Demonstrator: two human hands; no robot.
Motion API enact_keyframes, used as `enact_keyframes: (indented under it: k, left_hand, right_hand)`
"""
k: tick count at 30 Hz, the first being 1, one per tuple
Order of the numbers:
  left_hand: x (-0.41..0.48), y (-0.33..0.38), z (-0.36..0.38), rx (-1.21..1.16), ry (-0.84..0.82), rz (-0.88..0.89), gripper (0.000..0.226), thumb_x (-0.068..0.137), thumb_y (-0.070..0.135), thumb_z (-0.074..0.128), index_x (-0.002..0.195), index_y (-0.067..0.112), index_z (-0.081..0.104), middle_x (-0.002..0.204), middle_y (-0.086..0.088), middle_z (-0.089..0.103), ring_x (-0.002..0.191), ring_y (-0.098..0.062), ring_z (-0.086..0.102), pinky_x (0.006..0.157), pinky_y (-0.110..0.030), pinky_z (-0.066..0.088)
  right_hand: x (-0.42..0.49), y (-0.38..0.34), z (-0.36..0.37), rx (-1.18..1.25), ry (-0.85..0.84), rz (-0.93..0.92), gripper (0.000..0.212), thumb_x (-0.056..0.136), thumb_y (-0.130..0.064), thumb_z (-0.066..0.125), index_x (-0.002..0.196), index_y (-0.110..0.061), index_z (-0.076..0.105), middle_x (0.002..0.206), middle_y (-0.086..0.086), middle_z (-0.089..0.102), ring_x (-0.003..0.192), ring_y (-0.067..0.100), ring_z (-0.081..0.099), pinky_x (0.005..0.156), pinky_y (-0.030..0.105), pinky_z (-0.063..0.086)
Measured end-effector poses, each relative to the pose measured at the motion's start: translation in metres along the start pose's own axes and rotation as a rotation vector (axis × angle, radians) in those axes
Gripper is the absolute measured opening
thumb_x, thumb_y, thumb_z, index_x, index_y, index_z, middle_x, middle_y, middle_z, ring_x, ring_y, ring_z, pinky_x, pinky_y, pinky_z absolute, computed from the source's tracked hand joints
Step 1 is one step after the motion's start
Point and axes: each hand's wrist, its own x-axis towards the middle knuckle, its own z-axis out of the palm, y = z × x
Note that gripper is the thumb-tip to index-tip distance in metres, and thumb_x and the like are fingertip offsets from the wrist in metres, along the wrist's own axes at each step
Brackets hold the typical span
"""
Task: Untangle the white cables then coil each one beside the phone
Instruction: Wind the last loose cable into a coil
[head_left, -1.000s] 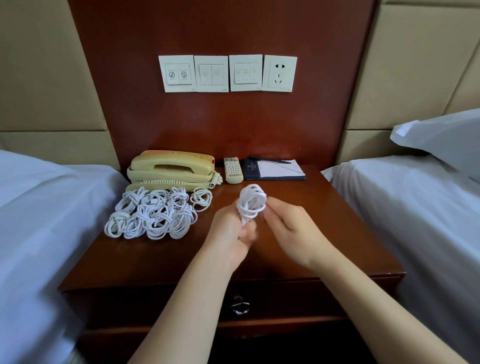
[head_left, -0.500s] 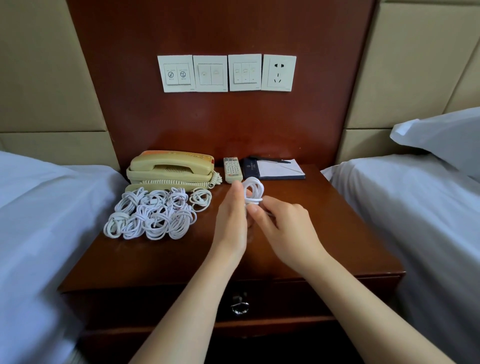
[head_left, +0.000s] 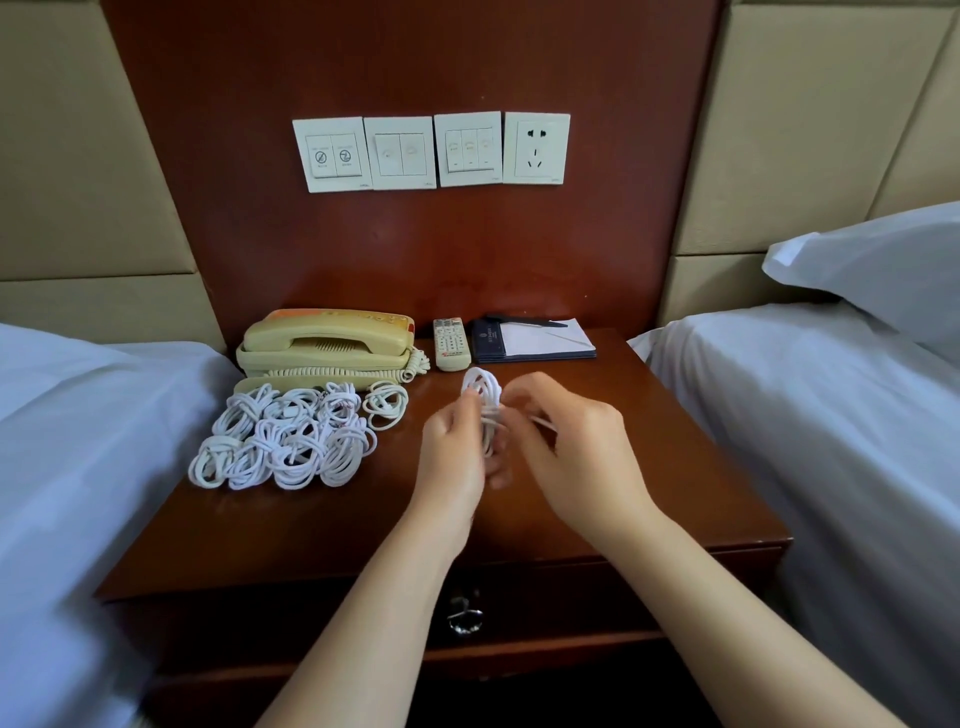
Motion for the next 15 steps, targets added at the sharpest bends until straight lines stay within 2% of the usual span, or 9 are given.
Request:
enact_keyframes:
  k: [3, 5, 7, 11, 15]
  left_hand:
    - [0.0002, 0.0022, -0.0005, -0.08, -0.019, -0.112, 0.036, 0.101, 0.025, 0.032, 0.078, 0.009, 0.056, 0.047, 0.0, 0.049, 0.037, -0.008, 0.039, 0.041, -0.021, 0.028]
    - [0.0012, 0.0041, -0.0023, -0.127, -0.039, -0.142, 0.038, 0.101, 0.024, 0.032, 0.072, 0.01, 0.052, 0.042, 0.002, 0.041, 0.035, -0.007, 0.034, 0.039, -0.019, 0.026]
    - [0.0005, 0.0051, -0.0018, -0.145, -0.059, -0.182, 0.037, 0.1, 0.022, 0.031, 0.069, 0.011, 0.048, 0.043, 0.002, 0.038, 0.033, -0.007, 0.03, 0.037, -0.017, 0.023]
    - [-0.0022, 0.0018, 0.0014, -0.196, -0.1, -0.283, 0.03, 0.098, 0.02, 0.033, 0.074, 0.012, 0.048, 0.057, -0.003, 0.04, 0.033, -0.007, 0.028, 0.035, -0.014, 0.023]
    - [-0.0019, 0.0037, -0.0027, -0.25, -0.116, -0.328, 0.034, 0.099, 0.023, 0.034, 0.07, 0.011, 0.048, 0.05, 0.0, 0.042, 0.032, -0.006, 0.03, 0.034, -0.014, 0.025]
  right_hand:
    - [0.0014, -0.0057, -0.0058, 0.611, -0.139, 0.284, 0.01, 0.089, 0.001, 0.059, 0.086, -0.009, 0.061, 0.07, 0.007, 0.067, 0.06, 0.019, 0.068, 0.054, 0.029, 0.055]
    - [0.0015, -0.0041, -0.0084, 0.758, -0.196, 0.304, 0.014, 0.09, 0.005, 0.055, 0.088, -0.007, 0.062, 0.071, 0.011, 0.068, 0.065, 0.023, 0.07, 0.058, 0.031, 0.057]
    - [0.0007, -0.0032, -0.0084, 0.669, -0.22, 0.248, 0.018, 0.091, 0.004, 0.054, 0.087, -0.01, 0.063, 0.07, 0.009, 0.068, 0.066, 0.019, 0.07, 0.059, 0.028, 0.056]
    - [-0.0004, -0.0044, -0.0066, 0.458, -0.235, 0.187, 0.016, 0.088, 0.002, 0.06, 0.082, -0.013, 0.063, 0.069, -0.003, 0.062, 0.057, 0.0, 0.06, 0.056, 0.009, 0.045]
    - [0.0001, -0.0018, -0.0035, 0.306, -0.246, 0.051, 0.009, 0.085, -0.002, 0.063, 0.085, -0.011, 0.065, 0.076, -0.002, 0.06, 0.066, 0.009, 0.056, 0.061, 0.01, 0.041]
